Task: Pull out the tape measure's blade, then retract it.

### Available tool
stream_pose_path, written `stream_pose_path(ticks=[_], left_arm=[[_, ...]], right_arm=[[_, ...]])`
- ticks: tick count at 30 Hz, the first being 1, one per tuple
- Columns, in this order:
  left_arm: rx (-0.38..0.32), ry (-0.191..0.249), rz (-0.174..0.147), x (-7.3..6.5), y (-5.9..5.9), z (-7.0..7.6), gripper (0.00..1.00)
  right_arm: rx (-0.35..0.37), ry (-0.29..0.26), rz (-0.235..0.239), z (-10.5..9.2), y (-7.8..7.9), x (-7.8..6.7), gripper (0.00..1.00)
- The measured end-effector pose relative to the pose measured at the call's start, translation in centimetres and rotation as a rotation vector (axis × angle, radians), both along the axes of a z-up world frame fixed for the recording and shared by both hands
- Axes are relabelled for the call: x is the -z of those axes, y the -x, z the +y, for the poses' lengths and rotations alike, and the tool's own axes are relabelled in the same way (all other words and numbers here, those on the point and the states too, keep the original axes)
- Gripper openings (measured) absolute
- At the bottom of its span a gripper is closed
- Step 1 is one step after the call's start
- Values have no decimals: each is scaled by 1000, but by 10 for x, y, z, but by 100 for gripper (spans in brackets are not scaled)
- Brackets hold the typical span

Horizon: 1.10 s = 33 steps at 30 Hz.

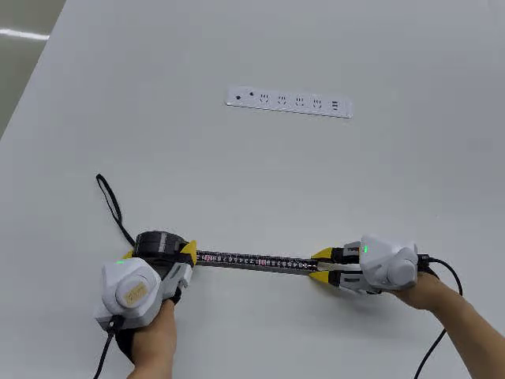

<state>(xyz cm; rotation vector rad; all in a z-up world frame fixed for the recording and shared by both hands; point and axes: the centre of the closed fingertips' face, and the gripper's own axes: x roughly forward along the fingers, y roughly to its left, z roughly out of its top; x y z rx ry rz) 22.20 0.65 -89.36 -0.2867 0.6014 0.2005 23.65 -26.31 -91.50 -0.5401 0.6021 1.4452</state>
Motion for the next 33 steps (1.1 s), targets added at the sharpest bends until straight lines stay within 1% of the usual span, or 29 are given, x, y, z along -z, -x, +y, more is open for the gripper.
stream_pose_path(ticks=[4, 9, 22, 25, 33], left_arm=[[8, -13, 12, 1, 0, 0, 64], [4, -11, 27, 2, 0, 0, 63], [2, -7, 23, 2, 1, 0, 64], [5, -3, 31, 2, 1, 0, 63], [6, -14, 34, 2, 1, 0, 63]], right_arm=[[4, -2, 1, 0, 0, 0, 13], [4, -3, 1, 0, 1, 0, 13], [-3, -3, -3, 0, 1, 0, 12], [-3, 0, -3, 1, 1, -1, 12], [-8, 14, -5, 0, 1, 0, 12]])
